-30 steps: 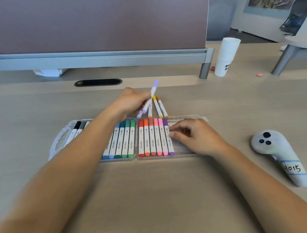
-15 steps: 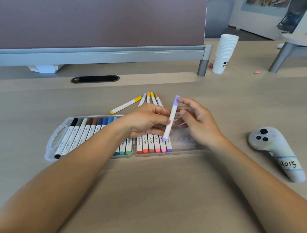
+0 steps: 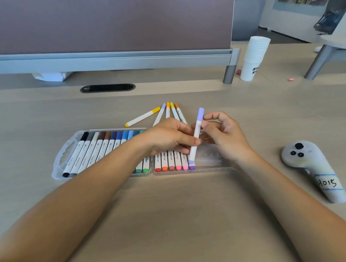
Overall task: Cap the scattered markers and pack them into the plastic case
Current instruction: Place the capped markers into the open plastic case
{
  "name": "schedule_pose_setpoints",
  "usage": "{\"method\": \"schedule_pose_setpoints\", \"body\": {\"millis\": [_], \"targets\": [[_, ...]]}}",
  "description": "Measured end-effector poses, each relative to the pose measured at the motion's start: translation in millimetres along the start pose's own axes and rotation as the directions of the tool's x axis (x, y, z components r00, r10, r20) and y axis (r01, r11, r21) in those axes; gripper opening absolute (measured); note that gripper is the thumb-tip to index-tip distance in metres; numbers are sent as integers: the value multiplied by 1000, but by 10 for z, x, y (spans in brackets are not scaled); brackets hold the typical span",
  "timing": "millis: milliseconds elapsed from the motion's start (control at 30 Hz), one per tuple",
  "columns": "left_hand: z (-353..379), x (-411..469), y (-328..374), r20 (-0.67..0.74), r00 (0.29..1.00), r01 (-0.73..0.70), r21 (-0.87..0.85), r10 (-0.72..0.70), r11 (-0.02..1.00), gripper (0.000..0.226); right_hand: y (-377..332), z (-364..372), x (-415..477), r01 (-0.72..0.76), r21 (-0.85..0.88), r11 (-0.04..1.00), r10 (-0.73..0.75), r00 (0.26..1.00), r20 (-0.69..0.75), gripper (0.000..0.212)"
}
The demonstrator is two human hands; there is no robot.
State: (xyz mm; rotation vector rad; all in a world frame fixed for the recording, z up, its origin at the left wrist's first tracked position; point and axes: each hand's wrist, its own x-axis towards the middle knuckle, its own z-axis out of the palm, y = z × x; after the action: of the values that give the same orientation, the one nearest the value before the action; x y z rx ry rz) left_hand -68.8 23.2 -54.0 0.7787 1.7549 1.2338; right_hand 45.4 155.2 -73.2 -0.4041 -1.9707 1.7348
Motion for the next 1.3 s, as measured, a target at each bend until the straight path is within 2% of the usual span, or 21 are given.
{"method": "schedule_pose_setpoints", "body": {"millis": [133, 167, 233, 367, 467, 533, 600, 667, 767, 833, 1000, 1133, 1300], "targets": [[72, -27, 9, -57, 998, -30, 155, 39, 987, 9, 3, 9, 5, -49, 62, 997, 50, 999, -6, 19], [84, -22, 3, -76, 996, -36, 220, 54, 975, 15, 2, 7, 9, -64, 66, 996, 65, 998, -12, 21], [114, -17, 1, -94, 993, -39, 322, 73, 946, 24, 2, -5, 20, -90, 64, 994, 91, 996, -10, 19], [145, -43, 16, -121, 989, -35, 396, 90, 918, 21, 8, -35, 38, -125, 49, 991, 123, 992, 29, 15], [177, -46, 35, -153, 981, -20, 526, 117, 850, 25, 20, -41, 44, -127, 13, 992, 127, 992, 25, 27], [195, -57, 49, -181, 979, 24, 558, 93, 830, 28, 56, -26, 51, -121, -74, 990, 123, 992, 19, 34], [198, -53, 51, -222, 971, 63, 596, 88, 801, 29, 98, -9, 45, -56, -285, 957, 68, 997, 30, 39], [198, -54, 50, -243, 964, 76, 641, 108, 764, 29, 113, -2, 23, 57, -521, 852, -11, 996, 91, 40], [182, -80, 76, -237, 967, 102, 690, 91, 716, 26, 79, -24, -9, 212, -671, 711, -100, 974, 202, 26], [154, -95, 81, -246, 967, 121, 690, 74, 714, 31, 74, -45, -9, 288, -705, 648, -138, 955, 263, 18], [108, -66, 47, -205, 975, 87, 698, 82, 711, 78, 94, -116, 16, 337, -718, 608, -150, 938, 313, 18], [94, -65, 57, -147, 986, 63, 759, 76, 647, 81, 72, -184, 25, 319, -722, 614, -124, 942, 311, 10], [146, -114, 46, -76, 992, 10, 846, 103, 533, 67, 46, -202, 33, 298, -751, 590, -97, 949, 300, 7]]}}
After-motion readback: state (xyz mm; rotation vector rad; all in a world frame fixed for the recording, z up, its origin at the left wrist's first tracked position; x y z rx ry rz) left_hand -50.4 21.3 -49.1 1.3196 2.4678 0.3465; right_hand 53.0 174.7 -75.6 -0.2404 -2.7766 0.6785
